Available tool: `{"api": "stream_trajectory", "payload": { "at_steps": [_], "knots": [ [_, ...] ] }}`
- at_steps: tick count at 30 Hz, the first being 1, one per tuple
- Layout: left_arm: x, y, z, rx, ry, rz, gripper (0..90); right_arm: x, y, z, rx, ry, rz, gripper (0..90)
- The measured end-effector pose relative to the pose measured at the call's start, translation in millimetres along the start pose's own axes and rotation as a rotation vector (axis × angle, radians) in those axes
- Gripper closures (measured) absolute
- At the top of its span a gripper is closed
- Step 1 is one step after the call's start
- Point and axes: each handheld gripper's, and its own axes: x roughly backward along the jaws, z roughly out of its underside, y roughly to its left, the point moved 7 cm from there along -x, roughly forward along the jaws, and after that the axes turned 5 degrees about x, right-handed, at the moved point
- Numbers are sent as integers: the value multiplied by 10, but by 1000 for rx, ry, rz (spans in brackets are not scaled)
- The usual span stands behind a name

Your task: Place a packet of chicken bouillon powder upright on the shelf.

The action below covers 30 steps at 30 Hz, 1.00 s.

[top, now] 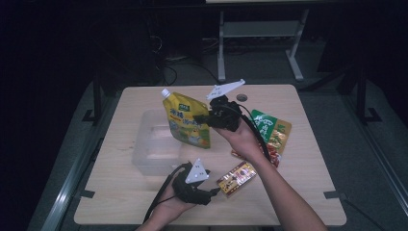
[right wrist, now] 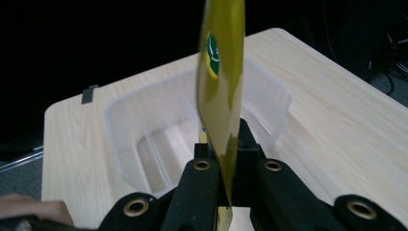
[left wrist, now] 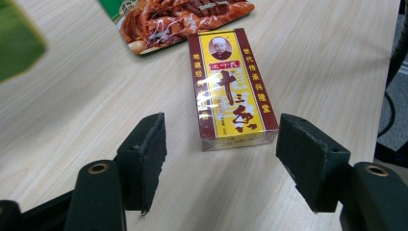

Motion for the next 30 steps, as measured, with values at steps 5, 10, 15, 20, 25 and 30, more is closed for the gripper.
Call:
{"api": "stream_trajectory", "payload": {
  "at_steps": [5,10,15,20,25,30],
  "knots": [
    [-4,-12,4,4,-11,0,315,-141,78,-143,19,-7,-21,898],
    [-15,-11,34,10,-21,-1,289,-304,150,-247,41,-18,-46,898],
    [-4,-36,48,9,-35,-2,279,-434,195,-292,44,-25,-62,898],
    [7,-67,48,18,-48,4,276,-560,215,-285,50,-15,-71,898],
    [18,-101,70,21,-50,19,275,-644,236,-285,55,-10,-79,898],
    [18,-121,72,16,-48,23,274,-715,263,-311,36,-20,-93,898]
  ]
}}
